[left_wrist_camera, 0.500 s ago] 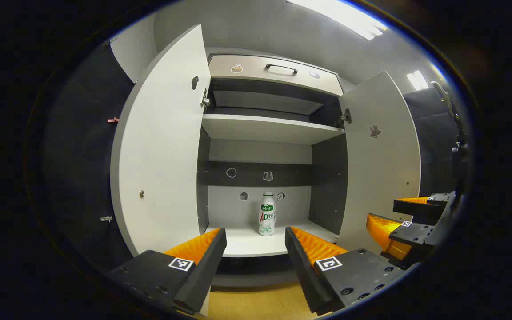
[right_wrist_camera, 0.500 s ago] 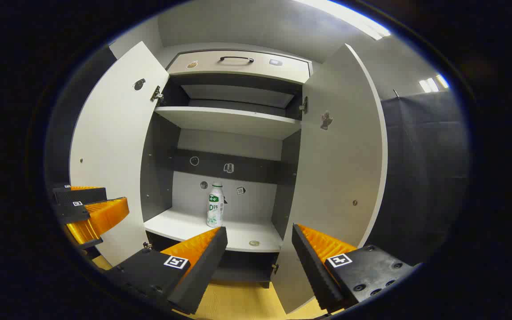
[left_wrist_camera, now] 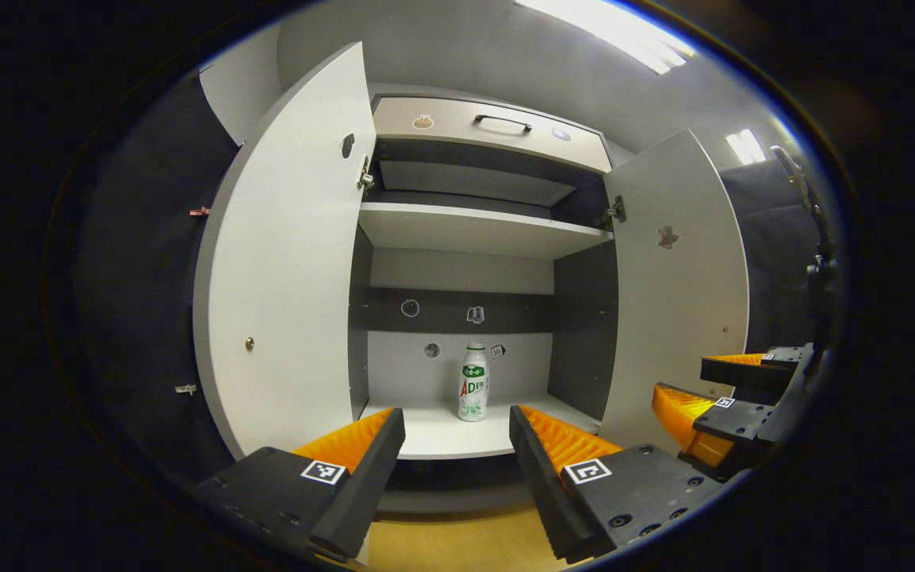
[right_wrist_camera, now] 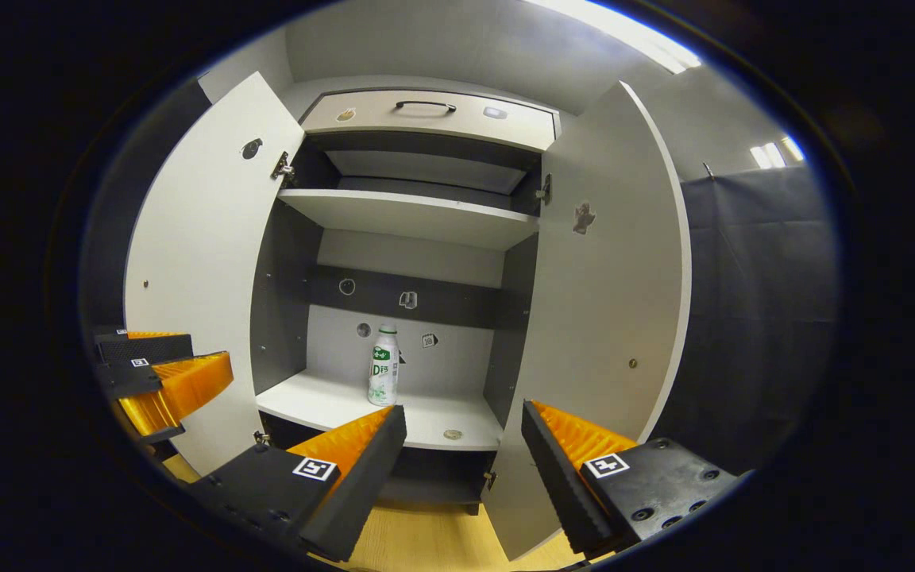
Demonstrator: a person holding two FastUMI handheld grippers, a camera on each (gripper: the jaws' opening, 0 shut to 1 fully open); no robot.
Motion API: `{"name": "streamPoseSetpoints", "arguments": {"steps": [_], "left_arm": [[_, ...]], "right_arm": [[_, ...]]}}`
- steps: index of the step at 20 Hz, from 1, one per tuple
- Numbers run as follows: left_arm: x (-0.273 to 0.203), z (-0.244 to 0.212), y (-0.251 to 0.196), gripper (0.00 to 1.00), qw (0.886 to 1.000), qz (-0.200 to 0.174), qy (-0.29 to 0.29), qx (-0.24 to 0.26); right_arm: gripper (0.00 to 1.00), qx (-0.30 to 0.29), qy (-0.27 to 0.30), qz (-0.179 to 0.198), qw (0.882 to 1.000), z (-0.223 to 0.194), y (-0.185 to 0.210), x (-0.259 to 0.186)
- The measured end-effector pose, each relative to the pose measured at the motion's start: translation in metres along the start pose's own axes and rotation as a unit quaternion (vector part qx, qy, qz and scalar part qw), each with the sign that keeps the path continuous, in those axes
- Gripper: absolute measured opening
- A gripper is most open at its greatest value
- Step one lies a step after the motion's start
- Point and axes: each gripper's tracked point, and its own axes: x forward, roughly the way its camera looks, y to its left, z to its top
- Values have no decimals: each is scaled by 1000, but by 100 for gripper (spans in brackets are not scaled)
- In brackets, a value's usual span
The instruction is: Grasp the bottle in the cabinet with the left hand and place it on the coaster, then close the right door with the right hand and the left door with the left hand.
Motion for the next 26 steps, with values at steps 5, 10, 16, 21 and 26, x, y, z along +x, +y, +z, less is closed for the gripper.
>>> {"name": "streamPoseSetpoints", "arguments": {"steps": [5,10,16,21,26], "left_arm": [[0,-1,-2,85,1000,-4,1,-2],[2,-2,1,85,1000,-8,2,1],[13,2,-3,85,1000,-21,-2,10],[45,-1,-4,84,1000,10,0,19],[86,-6,-17,85,1000,23,4,12]], "right_arm": [[97,3,1,-1,1000,0,0,2],[97,-2,2,-11,1000,-1,0,0],[97,-15,3,-15,1000,-6,3,-2],[97,-15,-5,16,1000,-12,2,23],[97,-4,6,45,999,-31,-6,59]]}}
